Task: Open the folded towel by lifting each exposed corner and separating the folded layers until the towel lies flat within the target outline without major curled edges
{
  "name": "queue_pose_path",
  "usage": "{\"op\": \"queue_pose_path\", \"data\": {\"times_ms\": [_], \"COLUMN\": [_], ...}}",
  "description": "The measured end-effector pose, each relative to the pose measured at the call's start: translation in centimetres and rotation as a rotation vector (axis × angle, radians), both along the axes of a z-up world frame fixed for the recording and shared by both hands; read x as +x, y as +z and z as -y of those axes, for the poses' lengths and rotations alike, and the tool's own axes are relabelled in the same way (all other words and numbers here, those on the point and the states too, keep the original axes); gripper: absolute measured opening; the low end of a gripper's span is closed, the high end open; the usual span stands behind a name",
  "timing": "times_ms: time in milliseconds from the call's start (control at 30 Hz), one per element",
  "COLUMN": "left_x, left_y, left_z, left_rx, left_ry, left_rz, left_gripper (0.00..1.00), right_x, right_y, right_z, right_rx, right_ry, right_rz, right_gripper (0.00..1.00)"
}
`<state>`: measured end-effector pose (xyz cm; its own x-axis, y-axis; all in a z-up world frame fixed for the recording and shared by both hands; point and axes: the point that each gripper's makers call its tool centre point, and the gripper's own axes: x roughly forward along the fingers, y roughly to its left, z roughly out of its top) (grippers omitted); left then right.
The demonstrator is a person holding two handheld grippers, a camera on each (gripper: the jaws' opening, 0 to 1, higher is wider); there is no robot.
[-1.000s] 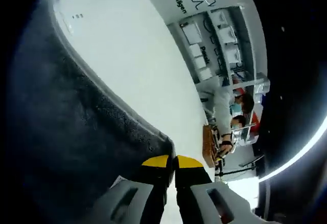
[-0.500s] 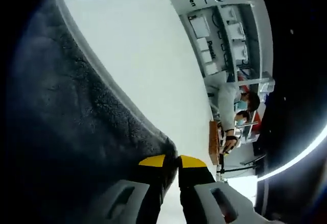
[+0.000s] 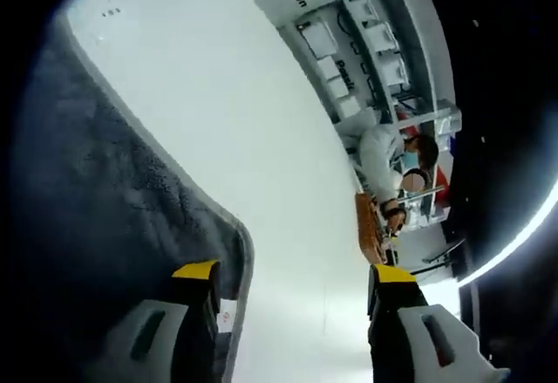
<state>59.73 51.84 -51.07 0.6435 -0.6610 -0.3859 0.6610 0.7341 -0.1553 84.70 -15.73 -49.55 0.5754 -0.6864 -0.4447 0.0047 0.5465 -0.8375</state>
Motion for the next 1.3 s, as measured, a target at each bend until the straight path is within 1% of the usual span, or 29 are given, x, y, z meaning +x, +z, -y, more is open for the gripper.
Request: {"op": "queue_pose_path", "data": {"times_ms": [67, 100, 167, 233, 300, 400, 433, 500, 533, 633, 667, 733, 767, 800, 833, 933, 1000, 1033, 1133, 1200, 1233, 1267, 1300], "left_x": [0.0, 0.0, 0.0, 0.0, 0.1, 0.1, 0.2, 0.2, 0.2, 0.3, 0.3, 0.4, 0.4, 0.4, 0.5, 0.5, 0.5, 0.5, 0.5, 0.6, 0.7, 0.8, 0.8], "left_y": [0.0, 0.0, 0.0, 0.0, -0.1, -0.1, -0.1, -0.1, -0.1, 0.0, 0.0, 0.0, 0.0, 0.0, -0.1, -0.1, -0.2, -0.2, -0.3, -0.3, -0.3, -0.2, -0.2], "left_z": [0.2, 0.3, 0.4, 0.5, 0.7, 0.9, 1.0, 1.2, 1.3, 1.5, 1.5, 1.7, 1.8, 1.8, 1.9, 2.2, 2.5, 2.6, 2.9, 3.0, 3.2, 3.3, 3.5], "left_rx": [-0.001, -0.002, -0.004, -0.003, -0.002, -0.003, -0.005, -0.006, -0.005, -0.008, -0.007, -0.006, -0.005, -0.005, -0.005, -0.004, -0.004, -0.005, -0.005, -0.005, -0.006, -0.006, -0.007], "left_ry": [-0.006, -0.011, -0.014, -0.020, -0.025, -0.030, -0.032, -0.037, -0.040, -0.046, -0.048, -0.051, -0.053, -0.054, -0.058, -0.066, -0.073, -0.077, -0.085, -0.087, -0.090, -0.092, -0.094], "left_rz": [0.000, 0.000, 0.001, 0.000, -0.001, -0.001, -0.002, -0.002, -0.002, -0.002, -0.002, -0.002, -0.003, -0.003, -0.004, -0.006, -0.007, -0.008, -0.010, -0.010, -0.011, -0.011, -0.011], "left_gripper": [0.99, 0.99, 0.99, 0.99, 0.99, 0.99, 0.99, 0.99, 0.99, 0.99, 0.99, 0.99, 0.99, 0.99, 0.99, 0.99, 0.99, 0.99, 0.99, 0.99, 0.99, 0.99, 0.98], "right_x": [-0.4, -0.6, -2.1, -2.6, -4.3, -6.1, -6.8, -7.7, -8.2, -10.1, -10.5, -11.3, -12.1, -12.3, -13.2, -14.9, -15.8, -16.2, -17.4, -17.8, -18.6, -18.9, -19.1], "right_y": [0.6, 1.0, 1.2, 1.2, 1.4, 1.2, 1.0, 0.9, 1.1, 1.2, 1.2, 1.3, 1.4, 1.5, 1.7, 1.5, 1.3, 1.3, 0.9, 0.8, 0.7, 0.7, 0.9], "right_z": [0.1, 0.3, -0.3, -0.2, -0.8, -1.3, -1.9, -2.7, -3.0, -4.1, -4.6, -5.6, -6.3, -6.4, -6.6, -7.1, -7.7, -8.1, -9.5, -10.0, -11.2, -11.7, -12.2], "right_rx": [0.015, 0.028, 0.070, 0.109, 0.118, 0.134, 0.173, 0.246, 0.260, 0.293, 0.314, 0.364, 0.397, 0.404, 0.410, 0.437, 0.473, 0.490, 0.543, 0.561, 0.580, 0.591, 0.610], "right_ry": [-0.002, -0.003, -0.007, -0.004, -0.001, 0.001, 0.012, 0.035, 0.045, 0.057, 0.077, 0.102, 0.112, 0.111, 0.121, 0.120, 0.129, 0.139, 0.176, 0.187, 0.214, 0.222, 0.236], "right_rz": [0.019, 0.017, 0.017, 0.006, 0.000, -0.023, -0.016, 0.017, 0.029, 0.028, 0.029, 0.057, 0.075, 0.081, 0.093, 0.097, 0.108, 0.125, 0.138, 0.142, 0.143, 0.148, 0.167], "right_gripper": [0.74, 0.77, 0.83, 0.90, 0.99, 0.99, 0.99, 0.99, 0.99, 0.99, 0.99, 0.99, 0.99, 0.99, 0.99, 0.99, 0.99, 0.99, 0.99, 0.99, 0.99, 0.99, 0.99]}}
